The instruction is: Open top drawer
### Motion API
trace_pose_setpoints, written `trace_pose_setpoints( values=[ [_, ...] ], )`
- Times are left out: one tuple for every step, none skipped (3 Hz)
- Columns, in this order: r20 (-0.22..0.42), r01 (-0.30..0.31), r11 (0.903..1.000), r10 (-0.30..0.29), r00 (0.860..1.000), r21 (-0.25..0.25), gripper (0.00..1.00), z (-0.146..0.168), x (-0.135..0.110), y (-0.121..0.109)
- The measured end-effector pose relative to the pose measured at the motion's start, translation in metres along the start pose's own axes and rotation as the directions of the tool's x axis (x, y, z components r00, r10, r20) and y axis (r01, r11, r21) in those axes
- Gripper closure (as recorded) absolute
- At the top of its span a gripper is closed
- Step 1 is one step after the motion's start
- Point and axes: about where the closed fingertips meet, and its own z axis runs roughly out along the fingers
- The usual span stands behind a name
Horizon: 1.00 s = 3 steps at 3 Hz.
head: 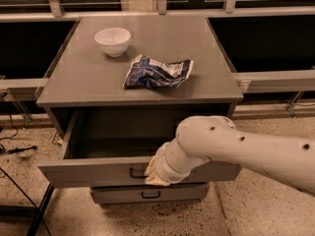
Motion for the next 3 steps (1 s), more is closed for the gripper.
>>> trace_pose_setpoints(
  values=[
    [0.0,0.0,1.0,0.0,1.0,0.0,0.36,0.0,0.0,0.0],
    [0.0,0.0,1.0,0.0,1.0,0.0,0.5,0.0,0.0,0.0],
    [0.0,0.0,1.0,0.0,1.0,0.0,0.72,0.0,0.0,0.0]
  ],
)
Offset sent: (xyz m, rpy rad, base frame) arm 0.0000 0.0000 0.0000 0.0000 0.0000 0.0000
